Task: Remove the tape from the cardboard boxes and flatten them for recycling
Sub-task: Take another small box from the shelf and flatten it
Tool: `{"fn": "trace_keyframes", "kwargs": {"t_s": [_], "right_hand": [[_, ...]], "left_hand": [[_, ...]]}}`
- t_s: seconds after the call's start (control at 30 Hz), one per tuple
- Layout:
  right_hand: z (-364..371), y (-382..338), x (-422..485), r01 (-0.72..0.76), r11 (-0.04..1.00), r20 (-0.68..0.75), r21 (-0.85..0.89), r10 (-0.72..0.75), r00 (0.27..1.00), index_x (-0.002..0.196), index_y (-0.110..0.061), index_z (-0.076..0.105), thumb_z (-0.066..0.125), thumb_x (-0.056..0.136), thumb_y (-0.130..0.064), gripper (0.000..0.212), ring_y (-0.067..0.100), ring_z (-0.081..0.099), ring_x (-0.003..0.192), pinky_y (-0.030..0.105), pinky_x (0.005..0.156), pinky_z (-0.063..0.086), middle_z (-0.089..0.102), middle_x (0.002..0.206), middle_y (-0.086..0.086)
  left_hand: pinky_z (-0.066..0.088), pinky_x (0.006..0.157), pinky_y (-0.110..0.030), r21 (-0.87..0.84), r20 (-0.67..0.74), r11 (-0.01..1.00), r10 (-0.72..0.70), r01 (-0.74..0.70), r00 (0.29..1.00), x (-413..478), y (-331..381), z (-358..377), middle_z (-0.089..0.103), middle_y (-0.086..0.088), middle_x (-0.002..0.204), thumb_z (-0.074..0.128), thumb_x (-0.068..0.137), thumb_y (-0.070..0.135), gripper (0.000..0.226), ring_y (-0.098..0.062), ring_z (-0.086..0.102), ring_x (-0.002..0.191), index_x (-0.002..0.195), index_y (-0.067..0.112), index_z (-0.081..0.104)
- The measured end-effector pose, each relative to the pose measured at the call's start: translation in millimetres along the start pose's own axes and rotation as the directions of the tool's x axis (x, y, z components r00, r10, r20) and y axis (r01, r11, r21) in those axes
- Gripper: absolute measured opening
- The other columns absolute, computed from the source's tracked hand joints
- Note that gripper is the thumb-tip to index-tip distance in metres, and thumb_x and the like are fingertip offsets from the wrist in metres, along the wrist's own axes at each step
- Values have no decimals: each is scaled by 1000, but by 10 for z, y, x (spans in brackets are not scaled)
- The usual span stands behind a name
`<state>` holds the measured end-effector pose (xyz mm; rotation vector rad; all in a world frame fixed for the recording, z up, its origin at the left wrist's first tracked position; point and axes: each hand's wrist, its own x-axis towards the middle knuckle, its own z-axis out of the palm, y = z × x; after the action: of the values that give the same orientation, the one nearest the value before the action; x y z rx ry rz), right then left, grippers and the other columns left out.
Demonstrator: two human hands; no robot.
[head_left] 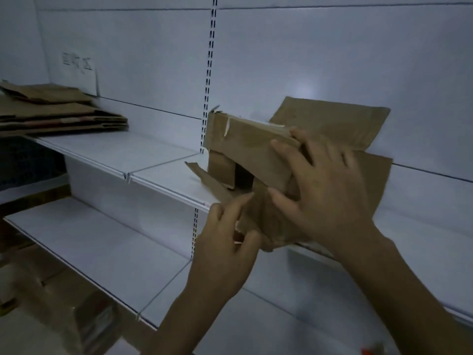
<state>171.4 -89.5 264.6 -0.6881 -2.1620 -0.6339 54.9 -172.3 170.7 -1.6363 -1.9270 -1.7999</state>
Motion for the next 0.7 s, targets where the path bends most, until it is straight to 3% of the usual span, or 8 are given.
{"fn": "trace_keyframes", "kwargs": {"t_s": [0.07, 0.17, 0.23, 0.33, 0.43, 0.5, 0.57, 0.7], "right_hand": [[-55, -57, 43, -43, 999, -42, 6, 43, 998, 123, -20, 61, 59, 83, -47, 49, 31, 56, 111, 42, 89, 40, 59, 123, 11], [-43, -143, 57, -67, 993, 134, -100, 80, 988, 136, -26, 47, 60, 73, -67, 76, 30, 45, 121, 43, 96, 34, 48, 135, 11], [-13, -181, 27, -49, 985, 134, -163, 71, 988, 137, -24, 46, 67, 70, -62, 80, 34, 46, 120, 45, 96, 33, 47, 136, 15], [-15, -189, -10, -9, 981, -49, -192, 0, 999, 126, -19, 59, 60, 78, -61, 64, 36, 58, 102, 43, 84, 41, 60, 121, 18], [-41, -259, 0, -26, 985, -171, -173, -4, 985, 113, -17, 67, 45, 81, -72, 67, 33, 63, 90, 38, 78, 42, 67, 107, 17], [-84, -345, 41, -87, 993, -226, -83, 66, 972, 101, -15, 70, 37, 85, -70, 66, 30, 62, 83, 35, 77, 39, 69, 96, 12], [-129, -388, 97, -136, 989, -296, 53, 146, 944, 78, -14, 67, 30, 91, -64, 64, 21, 54, 63, 29, 69, 34, 61, 70, 2], [-242, -368, 325, -330, 899, -350, 287, 419, 838, 48, -26, 29, 18, 84, -73, 60, 2, 28, 41, 12, 49, 22, 29, 46, -11]], "left_hand": [[54, 63, -23, 136, -54, 991, 15, -8, 998, -15, -93, -106, 52, 5, 111, 44, 77, 60, 47, -3, 56, 88, 112, 33, 61], [47, 83, -41, 330, -183, 940, 150, -83, 971, -6, -274, -284, 53, -9, 126, 46, 82, 55, 44, -24, 50, 114, 80, 19, 71], [43, 89, -42, 322, -44, 926, 224, -198, 974, 51, -441, -424, 61, -4, 120, 44, 85, 50, 43, -16, 53, 109, 72, 18, 70], [39, 62, -21, 227, 263, 939, 196, -258, 945, 176, -550, -576, 61, 18, 84, 39, 88, 55, 41, -1, 50, 73, 91, 28, 69], [27, 49, -19, 380, 300, 843, 277, -381, 913, 505, -491, -524, 54, 14, 74, 44, 95, 46, 26, -7, 54, 65, 106, 29, 61], [36, 56, -25, 342, 304, 896, 180, -283, 936, 786, -416, -392, 59, 2, 83, 51, 94, 41, 28, -24, 63, 80, 115, 23, 51], [44, 75, -32, 145, 247, 989, -32, -5, 968, 1055, -380, -255, 60, -8, 112, 62, 89, 38, 53, -31, 60, 105, 131, 16, 38], [36, 102, -53, 77, 45, 977, -201, 197, 979, 1440, -416, -116, 22, -15, 152, 77, 72, 49, 113, -38, 32, 135, 151, 16, 4]]}}
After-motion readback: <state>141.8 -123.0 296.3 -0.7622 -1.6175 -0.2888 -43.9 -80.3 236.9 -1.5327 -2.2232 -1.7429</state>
